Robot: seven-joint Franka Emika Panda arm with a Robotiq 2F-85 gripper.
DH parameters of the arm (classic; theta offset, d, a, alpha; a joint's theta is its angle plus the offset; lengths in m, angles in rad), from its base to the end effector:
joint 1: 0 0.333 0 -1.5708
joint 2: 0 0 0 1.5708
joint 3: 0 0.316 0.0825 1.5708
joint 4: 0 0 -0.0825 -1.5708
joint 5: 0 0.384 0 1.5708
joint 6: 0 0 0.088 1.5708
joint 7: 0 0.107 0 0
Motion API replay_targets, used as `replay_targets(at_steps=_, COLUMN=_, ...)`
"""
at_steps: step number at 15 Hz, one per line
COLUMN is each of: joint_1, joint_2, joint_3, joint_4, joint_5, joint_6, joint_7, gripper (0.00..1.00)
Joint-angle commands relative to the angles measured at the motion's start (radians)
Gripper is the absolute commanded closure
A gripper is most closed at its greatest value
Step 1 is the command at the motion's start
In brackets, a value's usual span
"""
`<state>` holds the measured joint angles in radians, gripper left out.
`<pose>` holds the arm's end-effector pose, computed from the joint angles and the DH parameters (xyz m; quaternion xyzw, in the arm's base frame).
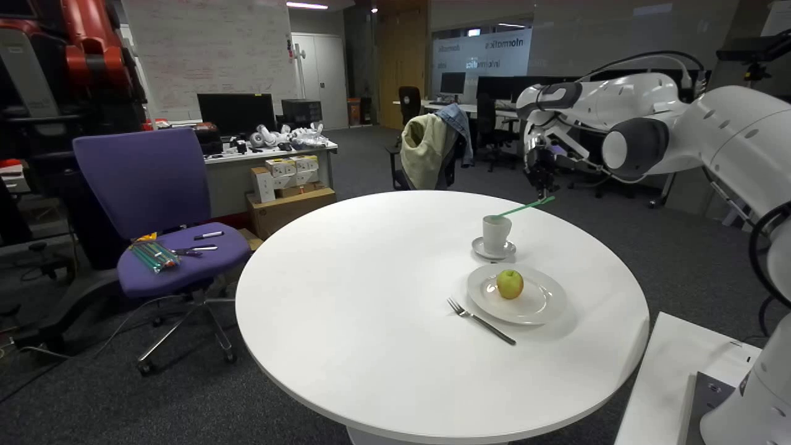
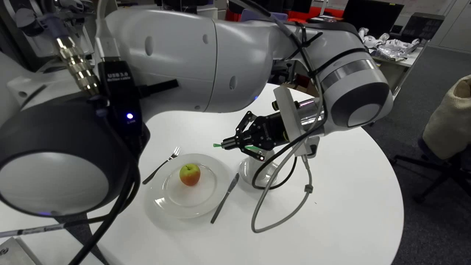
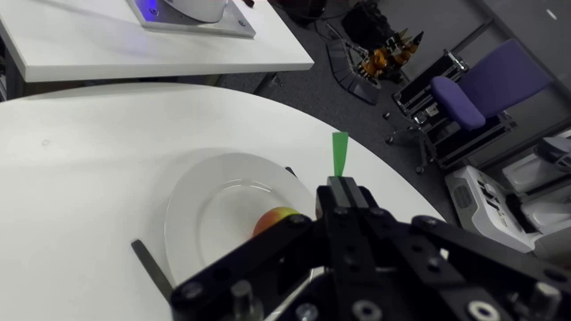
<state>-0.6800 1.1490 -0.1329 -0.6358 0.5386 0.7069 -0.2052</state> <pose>0.5368 -0.4001 0.2710 -0.8270 0.1669 0.3525 0.4049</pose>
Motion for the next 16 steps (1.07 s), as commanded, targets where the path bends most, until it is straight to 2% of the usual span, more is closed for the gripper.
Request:
replay_targets(at_steps=1, joint_1=-0.031, joint_2=-0.02, joint_3=0.019, joint_4=-0.025, joint_5=0.067, joint_6=-0.096, joint_7=0.085, gripper=1.0)
replay_targets(at_steps=3, joint_1=-0.046, joint_2=-0.023, joint_3=0.02, joint_4=-0.032, joint_5=0.128, joint_6=-0.124, joint_7=0.151, gripper=1.0)
replay_targets(at_steps=6, joint_1=-0.07, joint_2=-0.022, joint_3=0.014, joint_4=-0.036, joint_5=0.231, joint_6=-0.09, joint_7=0.272, gripper=1.0)
replay_targets(at_steps=7, joint_1=-0.097, joint_2=-0.006, joint_3=0.059, joint_4=-0.012, joint_5=0.235, joint_6=-0.088, joint_7=0.33, gripper=1.0)
replay_targets(at_steps=14, joint_1=-0.132, joint_2=0.027, joint_3=0.095, joint_4=-0.042, joint_5=0.372, joint_6=-0.022, joint_7=0.573, gripper=1.0)
replay_targets(at_steps=16, joint_1=-0.133, joint_2=0.061, joint_3=0.095, joint_4=-0.005, joint_5=0.427, joint_6=0.002, joint_7=0.632, gripper=1.0)
